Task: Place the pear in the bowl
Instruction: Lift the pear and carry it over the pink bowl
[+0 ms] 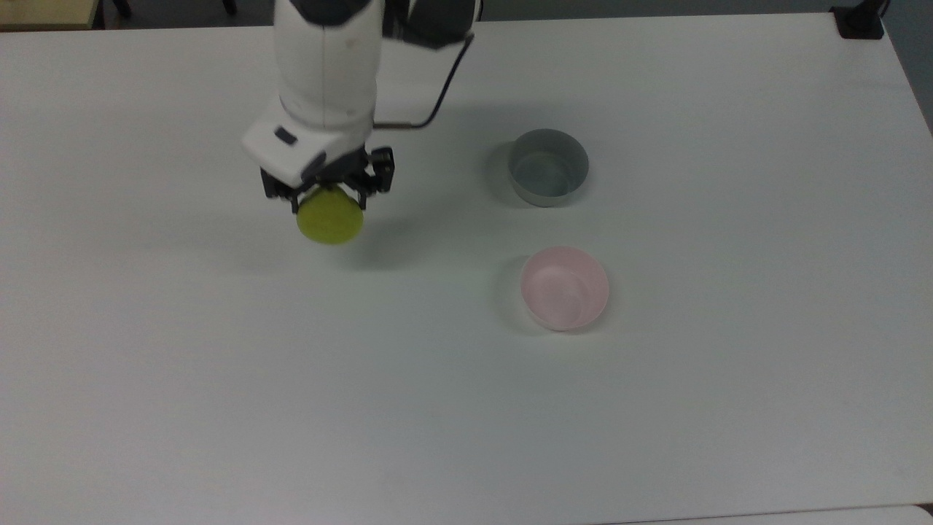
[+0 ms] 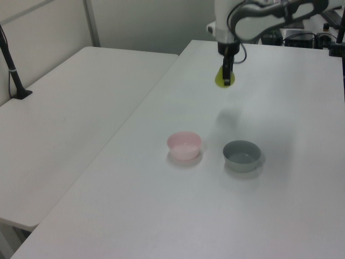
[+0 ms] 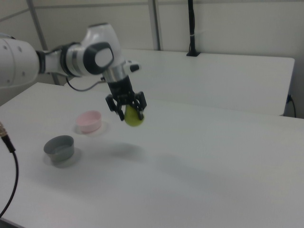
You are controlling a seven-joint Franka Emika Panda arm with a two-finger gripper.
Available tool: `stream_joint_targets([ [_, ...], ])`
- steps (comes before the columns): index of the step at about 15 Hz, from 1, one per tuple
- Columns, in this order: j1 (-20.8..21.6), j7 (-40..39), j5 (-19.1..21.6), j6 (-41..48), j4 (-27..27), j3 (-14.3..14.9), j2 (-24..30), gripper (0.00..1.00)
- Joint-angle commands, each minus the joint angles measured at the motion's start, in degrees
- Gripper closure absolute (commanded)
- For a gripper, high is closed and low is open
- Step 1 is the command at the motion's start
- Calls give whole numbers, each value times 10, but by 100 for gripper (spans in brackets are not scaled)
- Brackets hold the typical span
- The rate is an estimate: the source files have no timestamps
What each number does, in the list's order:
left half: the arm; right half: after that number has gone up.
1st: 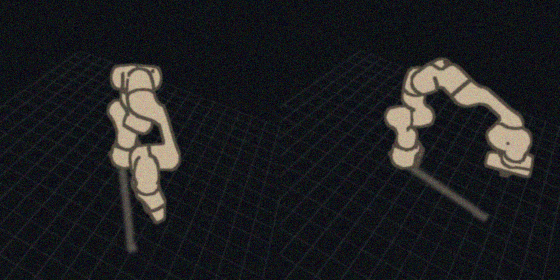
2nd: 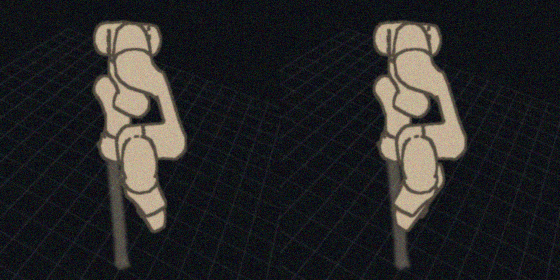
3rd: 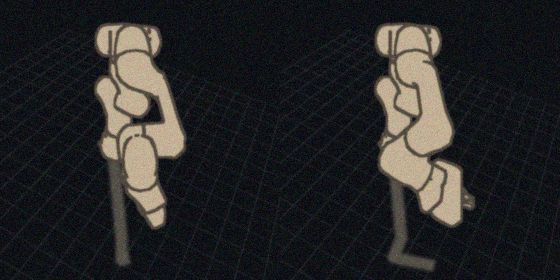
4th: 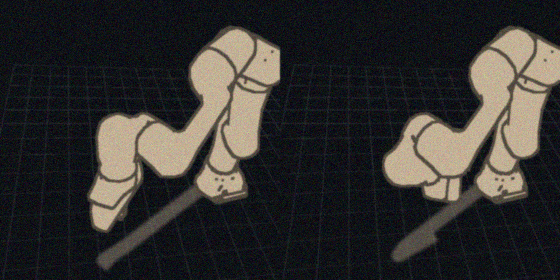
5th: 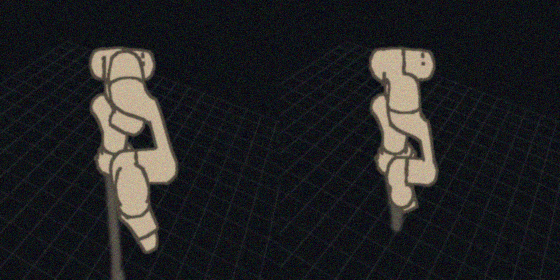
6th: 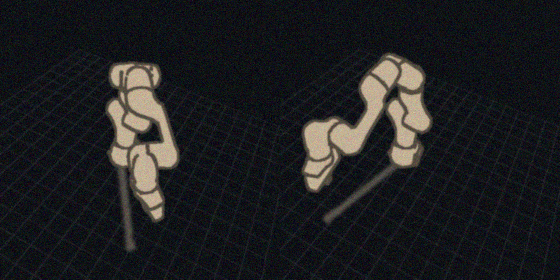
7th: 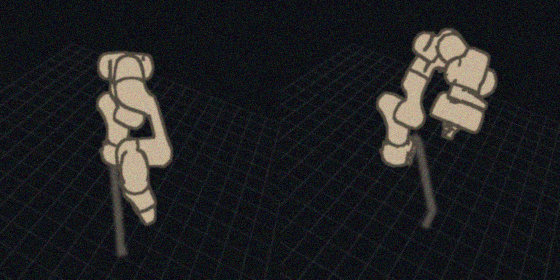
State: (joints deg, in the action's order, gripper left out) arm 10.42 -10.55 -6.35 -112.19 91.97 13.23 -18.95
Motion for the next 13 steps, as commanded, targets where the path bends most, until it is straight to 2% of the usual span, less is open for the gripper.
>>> stream_joint_targets([
  [1,6,-1,-2,47,-5,14,42,71],
  [4,19,7,8,48,-17,18,41,70],
  [8,87,39,40,38,-31,45,21,69],
  [11,134,54,76,39,-58,48,5,69],
  [13,170,90,78,38,-78,50,-12,69],
])
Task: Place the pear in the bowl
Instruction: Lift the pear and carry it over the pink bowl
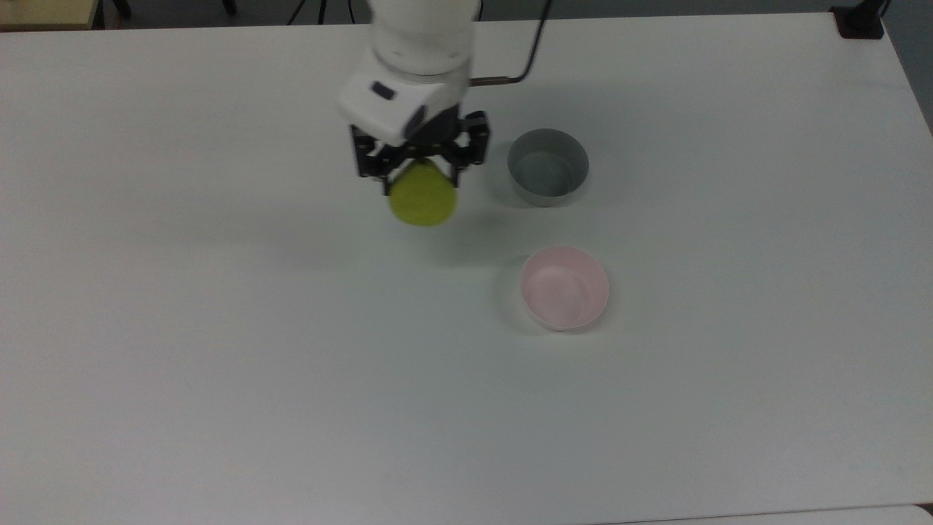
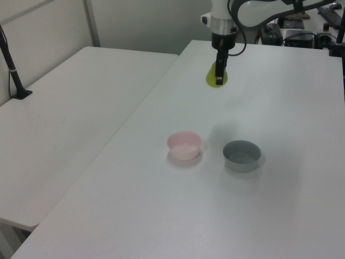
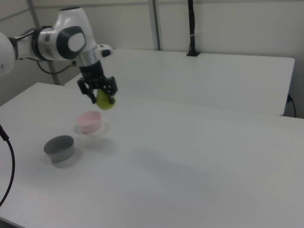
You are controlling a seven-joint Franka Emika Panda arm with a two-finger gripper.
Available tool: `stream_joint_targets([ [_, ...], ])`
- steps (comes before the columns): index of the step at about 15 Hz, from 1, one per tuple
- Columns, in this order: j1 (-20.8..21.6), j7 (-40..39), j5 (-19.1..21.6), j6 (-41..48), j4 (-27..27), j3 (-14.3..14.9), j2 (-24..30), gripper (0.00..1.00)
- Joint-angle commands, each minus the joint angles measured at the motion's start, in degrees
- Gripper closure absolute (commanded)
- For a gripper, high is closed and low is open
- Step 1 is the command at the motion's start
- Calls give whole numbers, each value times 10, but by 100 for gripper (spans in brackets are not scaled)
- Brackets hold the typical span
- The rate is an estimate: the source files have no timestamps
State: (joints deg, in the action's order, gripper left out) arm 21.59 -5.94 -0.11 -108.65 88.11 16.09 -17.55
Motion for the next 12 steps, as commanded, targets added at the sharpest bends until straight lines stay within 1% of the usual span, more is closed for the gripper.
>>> stream_joint_targets([
  [1,83,64,15,-2,-56,24,-44,68],
  [2,95,72,15,-14,-63,25,-53,68],
  [5,123,94,16,-70,-59,31,-68,68],
  [7,133,111,16,-96,-60,36,-95,68],
  [8,139,120,15,-123,-60,40,-112,65],
  [12,150,124,14,-137,-59,39,-159,64],
])
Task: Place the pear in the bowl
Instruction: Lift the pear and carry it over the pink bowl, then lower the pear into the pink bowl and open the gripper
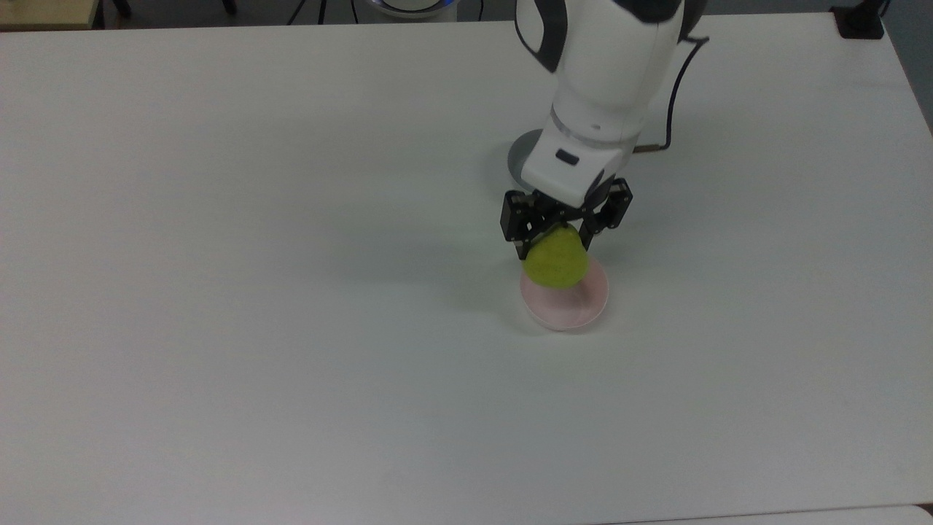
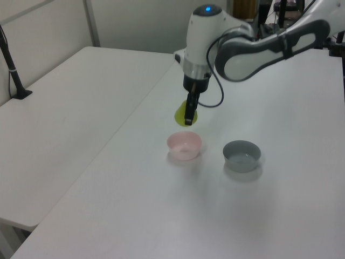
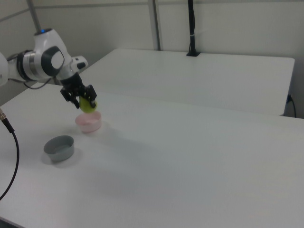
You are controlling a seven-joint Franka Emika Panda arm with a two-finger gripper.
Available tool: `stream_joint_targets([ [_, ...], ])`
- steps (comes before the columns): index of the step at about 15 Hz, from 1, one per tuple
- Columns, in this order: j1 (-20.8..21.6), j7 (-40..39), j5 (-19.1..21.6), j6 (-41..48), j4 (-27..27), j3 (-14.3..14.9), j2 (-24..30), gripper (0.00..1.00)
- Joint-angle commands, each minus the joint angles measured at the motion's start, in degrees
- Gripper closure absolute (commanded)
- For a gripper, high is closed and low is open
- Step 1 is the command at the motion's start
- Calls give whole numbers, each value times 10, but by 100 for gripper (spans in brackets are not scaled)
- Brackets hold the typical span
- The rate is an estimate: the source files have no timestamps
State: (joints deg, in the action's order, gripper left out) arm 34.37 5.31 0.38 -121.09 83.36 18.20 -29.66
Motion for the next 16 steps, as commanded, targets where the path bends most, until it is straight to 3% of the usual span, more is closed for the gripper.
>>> stream_joint_targets([
  [1,22,12,9,-13,-12,17,-49,64],
  [4,22,12,9,-13,-8,17,-55,59],
  [5,22,13,10,-13,-5,17,-59,48],
  [7,22,14,10,-13,-6,17,-60,0],
  [13,22,15,12,-12,-7,17,-50,0],
  [16,11,14,15,-4,-5,16,-9,0],
])
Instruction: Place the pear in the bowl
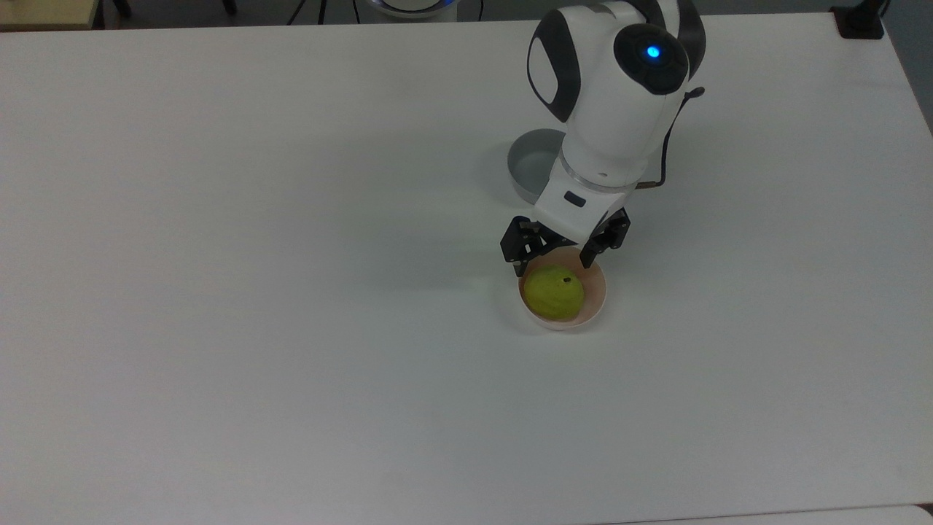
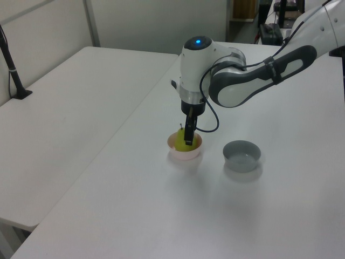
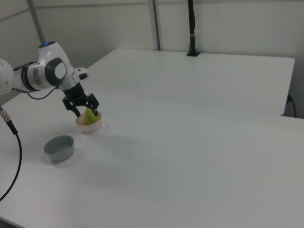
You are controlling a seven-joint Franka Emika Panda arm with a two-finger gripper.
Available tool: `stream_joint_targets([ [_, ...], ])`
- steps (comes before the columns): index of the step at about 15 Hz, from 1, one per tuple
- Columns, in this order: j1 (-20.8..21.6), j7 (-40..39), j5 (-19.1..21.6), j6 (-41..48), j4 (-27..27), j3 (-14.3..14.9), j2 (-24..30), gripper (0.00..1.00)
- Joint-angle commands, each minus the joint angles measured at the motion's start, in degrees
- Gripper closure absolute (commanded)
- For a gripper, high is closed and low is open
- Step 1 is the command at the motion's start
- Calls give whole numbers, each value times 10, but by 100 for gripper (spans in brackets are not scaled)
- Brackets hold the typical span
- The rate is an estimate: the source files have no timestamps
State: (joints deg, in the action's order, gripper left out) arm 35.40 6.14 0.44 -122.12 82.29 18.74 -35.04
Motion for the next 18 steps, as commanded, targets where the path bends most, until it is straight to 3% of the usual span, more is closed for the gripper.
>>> stream_joint_targets([
  [1,-8,8,13,15,10,6,66,0],
  [6,-67,14,11,116,11,-1,151,0],
  [11,-184,-20,7,204,14,-58,212,0],
  [16,-289,-80,7,270,33,-92,258,0],
  [18,-313,-84,6,281,43,-93,268,0],
])
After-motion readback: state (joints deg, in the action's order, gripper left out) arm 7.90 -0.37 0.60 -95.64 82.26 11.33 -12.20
